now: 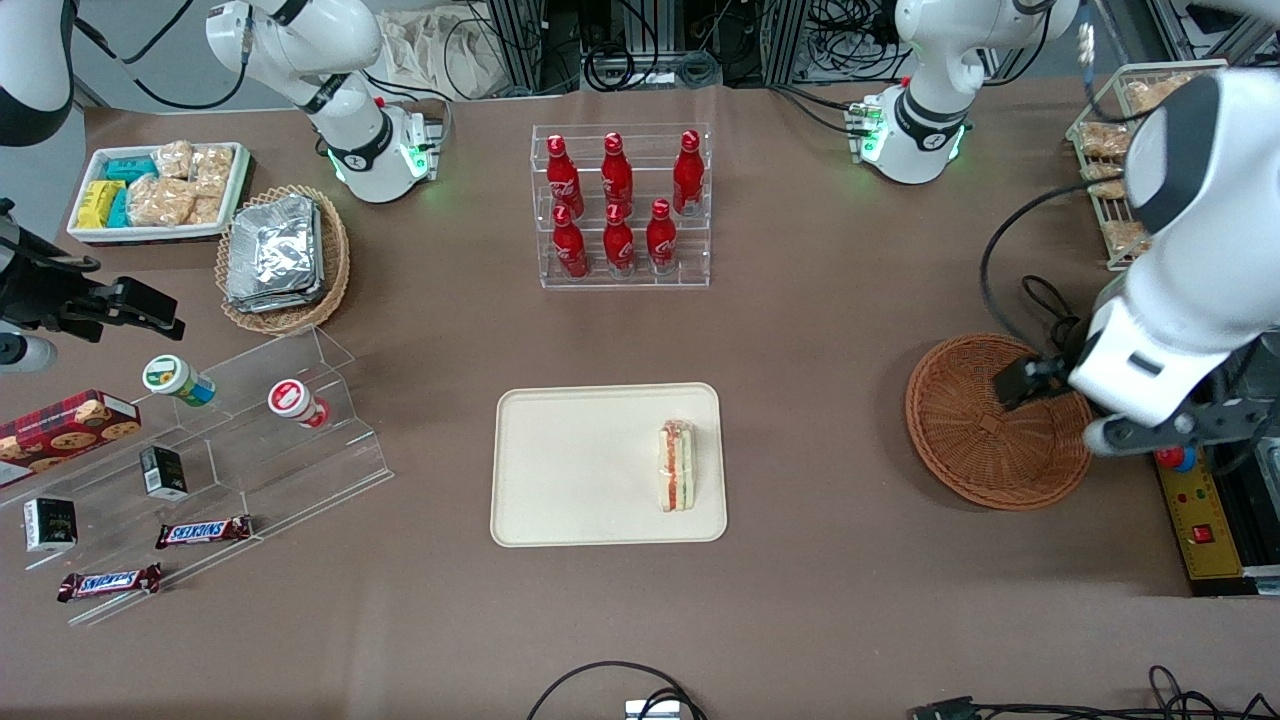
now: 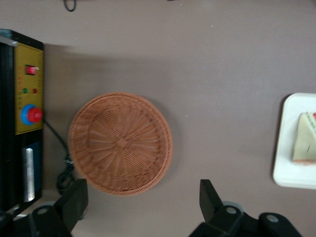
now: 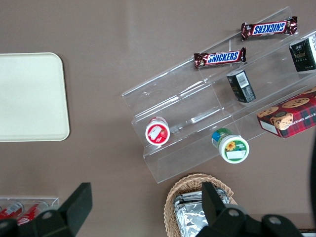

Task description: Place sandwich from basket to tray

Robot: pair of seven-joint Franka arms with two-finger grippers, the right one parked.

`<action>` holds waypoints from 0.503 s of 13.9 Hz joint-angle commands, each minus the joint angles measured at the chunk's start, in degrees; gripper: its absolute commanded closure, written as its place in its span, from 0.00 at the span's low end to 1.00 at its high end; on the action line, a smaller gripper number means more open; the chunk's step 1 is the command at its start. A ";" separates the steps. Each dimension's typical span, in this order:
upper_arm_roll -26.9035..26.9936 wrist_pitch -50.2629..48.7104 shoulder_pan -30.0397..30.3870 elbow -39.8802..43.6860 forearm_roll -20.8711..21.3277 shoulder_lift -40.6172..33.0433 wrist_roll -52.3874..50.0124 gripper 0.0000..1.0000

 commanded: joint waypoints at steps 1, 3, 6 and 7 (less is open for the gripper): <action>2.08 0.36 0.45 -9.66 -1.57 -9.42 4.99 0.00; 2.35 0.27 1.14 -13.09 -3.67 -13.64 8.24 0.00; 2.35 -1.56 2.90 -15.04 -5.61 -16.91 10.80 0.00; 2.35 -1.92 2.99 -15.04 -5.70 -16.92 10.80 0.00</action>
